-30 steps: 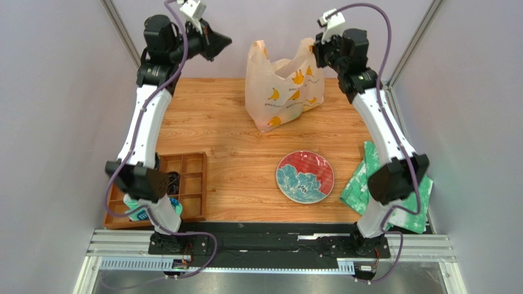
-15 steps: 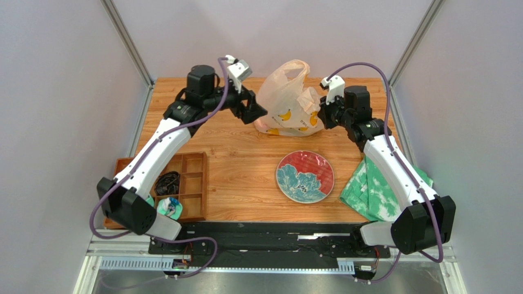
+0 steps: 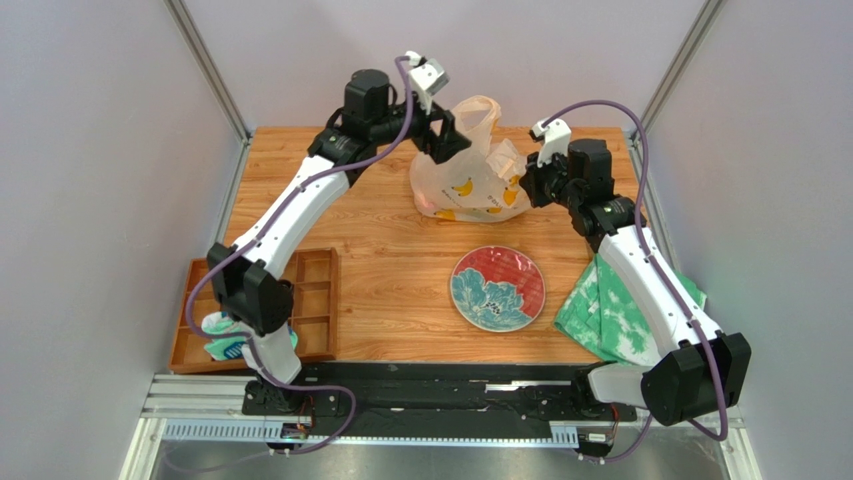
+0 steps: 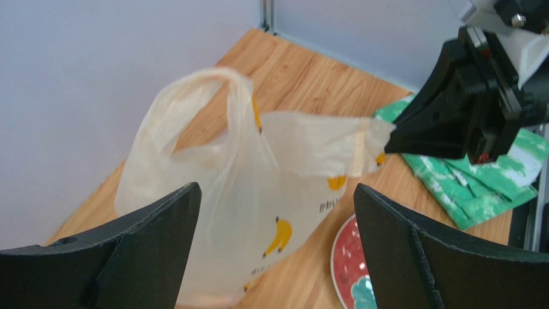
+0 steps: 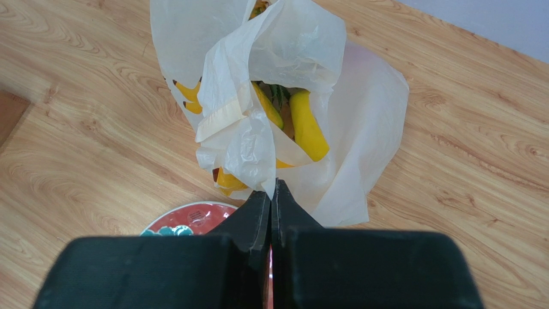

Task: Take the fake fruits out of the plastic bag

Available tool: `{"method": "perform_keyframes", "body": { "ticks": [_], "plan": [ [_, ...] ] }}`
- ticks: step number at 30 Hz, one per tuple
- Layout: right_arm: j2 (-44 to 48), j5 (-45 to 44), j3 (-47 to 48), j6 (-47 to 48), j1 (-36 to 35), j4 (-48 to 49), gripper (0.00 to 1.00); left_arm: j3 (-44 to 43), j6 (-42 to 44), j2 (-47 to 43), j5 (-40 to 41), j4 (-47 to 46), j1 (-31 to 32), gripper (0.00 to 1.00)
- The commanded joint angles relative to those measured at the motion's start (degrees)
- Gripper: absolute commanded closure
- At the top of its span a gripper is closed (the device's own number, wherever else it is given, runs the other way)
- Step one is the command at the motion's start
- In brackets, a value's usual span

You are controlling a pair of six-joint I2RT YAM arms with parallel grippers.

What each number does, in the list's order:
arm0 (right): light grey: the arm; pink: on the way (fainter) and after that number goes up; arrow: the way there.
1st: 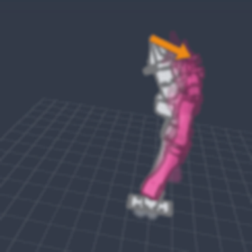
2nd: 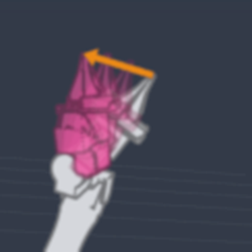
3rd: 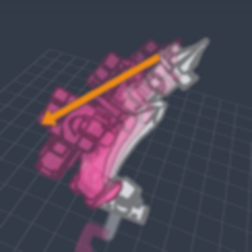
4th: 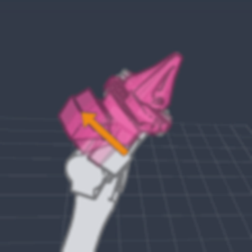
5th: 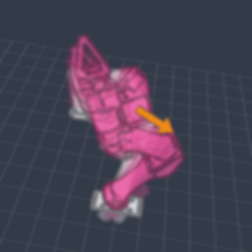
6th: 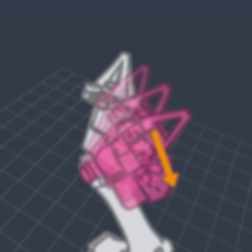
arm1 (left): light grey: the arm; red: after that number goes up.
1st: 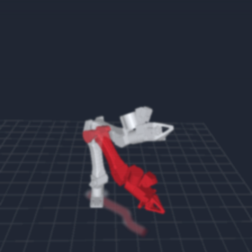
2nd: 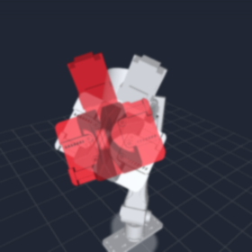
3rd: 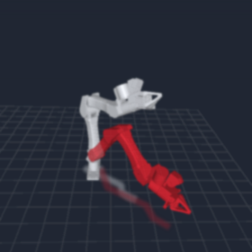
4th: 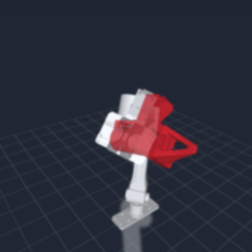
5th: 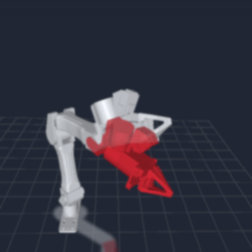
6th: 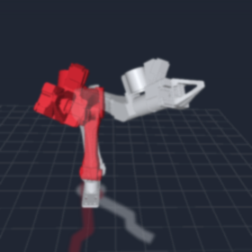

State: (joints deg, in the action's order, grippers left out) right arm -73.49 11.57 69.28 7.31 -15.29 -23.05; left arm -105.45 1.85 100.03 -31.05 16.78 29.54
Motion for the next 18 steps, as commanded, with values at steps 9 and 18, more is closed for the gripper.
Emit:
{"method": "perform_keyframes", "body": {
  "ticks": [9,18],
  "plan": [
    [3.97,0.82,-0.28,-4.15,1.84,2.57,1.00,-20.67,-4.39,22.65,9.42,-5.43,5.09,0.11],
    [3.10,0.38,-0.64,-4.41,2.46,2.65,1.00,-25.42,-1.93,26.45,18.91,-8.34,5.62,1.00]
  ]
}}
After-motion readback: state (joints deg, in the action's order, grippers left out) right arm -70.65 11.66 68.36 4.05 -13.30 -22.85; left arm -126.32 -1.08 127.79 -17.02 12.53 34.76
